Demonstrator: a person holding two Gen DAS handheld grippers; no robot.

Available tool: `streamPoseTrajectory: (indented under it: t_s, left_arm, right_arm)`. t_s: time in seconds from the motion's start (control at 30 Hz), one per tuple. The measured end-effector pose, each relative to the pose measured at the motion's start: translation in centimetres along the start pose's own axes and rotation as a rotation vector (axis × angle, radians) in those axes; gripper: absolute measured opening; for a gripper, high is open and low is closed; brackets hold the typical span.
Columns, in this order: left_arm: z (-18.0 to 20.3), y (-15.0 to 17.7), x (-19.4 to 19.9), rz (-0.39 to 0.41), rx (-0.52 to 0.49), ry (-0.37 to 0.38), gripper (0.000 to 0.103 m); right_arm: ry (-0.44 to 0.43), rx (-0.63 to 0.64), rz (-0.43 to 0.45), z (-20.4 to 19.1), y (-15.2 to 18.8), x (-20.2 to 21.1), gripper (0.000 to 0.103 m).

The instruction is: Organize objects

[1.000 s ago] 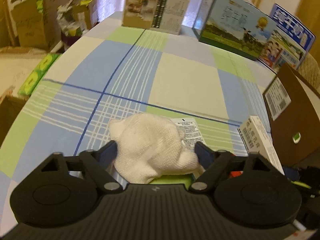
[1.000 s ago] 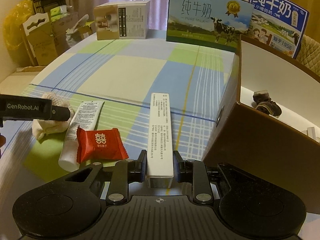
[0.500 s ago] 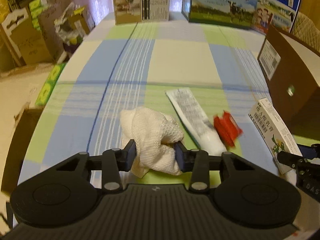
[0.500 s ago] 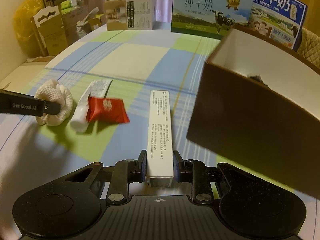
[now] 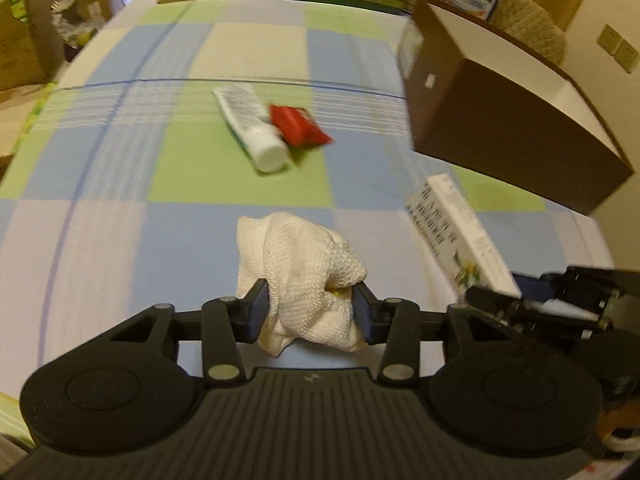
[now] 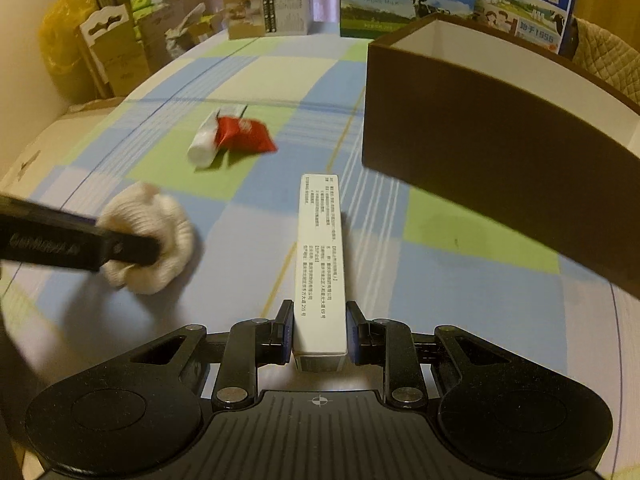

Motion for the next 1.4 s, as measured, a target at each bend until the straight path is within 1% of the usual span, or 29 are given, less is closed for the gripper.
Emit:
streamPoseTrajectory:
  t_s: [0.03, 0.1, 0.23, 0.3, 0.37, 0.43, 0.57, 0.7, 0.8, 0.83, 0.87, 0.93, 1.03, 1.13, 1.27, 1.4]
  left_arm:
    - [0.3, 0.1, 0.0, 0.003, -0.009, 0.007, 0.046]
    - [0.3, 0.0, -0.2, 0.008, -0.007, 0.003, 0.048]
    - [-0.5, -0.5, -0.5, 0.012, 0.044, 0.026, 0.058]
    - [-0.8, -0.6, -0.7, 0.012, 0.056, 0.027, 0.063]
    - [-1.0, -0.7, -1.0, 0.017, 0.059, 0.021, 0.071]
    - [-1.1, -0.9, -1.5, 0.013, 0.059, 0.021, 0.074]
    - [-1.4, -1.0, -2.2, 0.001, 0.059, 0.028, 0.078]
    - [-1.1, -1.1, -2.6, 0.010, 0.028, 0.006, 0.077]
    - [-0.4, -1.0, -2.9, 0.023, -0.029, -0.025, 0.072]
    - [-0.1, -1.0, -2.9, 0.027, -0.049, -0.033, 0.068]
    - [0.1, -0.9, -2.9, 0.031, -0.063, -0.037, 0.064]
    - [0.4, -0.8, -2.7, 0.040, -0.087, -0.049, 0.060]
    - [1.0, -0.4, -2.4, 0.055, -0.119, -0.084, 0.056]
    - [1.6, 0.0, -2.2, 0.062, -0.153, -0.104, 0.053]
    - [1.7, 0.2, -2.1, 0.044, -0.144, -0.079, 0.052]
    - [1.8, 0.4, -2.0, 0.036, -0.142, -0.073, 0.052]
  right_arm:
    - [0.000, 0.000, -0.002, 0.0, 0.5, 0.3, 0.023]
    - [-0.001, -0.002, -0.008, -0.1, 1.3, 0.7, 0.023]
    - [-0.028, -0.035, 0.003, 0.1, 1.0, 0.9, 0.024]
    - [-0.035, -0.034, 0.002, 0.0, 0.5, 0.6, 0.029]
    - [-0.025, -0.024, 0.002, -0.1, 0.0, 0.1, 0.041]
    - [-0.003, -0.022, 0.011, -0.1, -0.4, -0.2, 0.043]
    - [-0.015, -0.036, 0.012, 0.1, -1.1, -0.6, 0.043]
    - [-0.017, -0.047, 0.005, 0.3, -1.5, -1.1, 0.043]
    - [-0.012, -0.054, 0.006, 0.5, -1.5, -1.4, 0.042]
    - [-0.012, -0.052, 0.005, 0.5, -1.5, -1.4, 0.038]
    - [-0.011, -0.050, 0.004, 0.5, -1.4, -1.5, 0.030]
    - [-0.019, -0.050, -0.001, 0.5, -1.3, -1.6, 0.024]
    - [-0.004, -0.042, -0.002, 0.5, -1.1, -1.5, 0.023]
    - [-0.018, -0.048, -0.008, 0.5, -0.9, -1.2, 0.023]
    - [-0.020, -0.055, -0.012, 0.4, -0.8, -1.0, 0.023]
    - [-0.017, -0.063, -0.007, 0.5, -0.8, -0.6, 0.023]
Point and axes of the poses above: each gripper's, at about its wrist camera, not at the fingertips, and x roughly against the way its jaws point, z to its right, y to its underside, the point moved 4 cm from there along -x, roughly the way its jaws point, and after that the axes turned 10 degrees about -z, right-handed, at the moved point
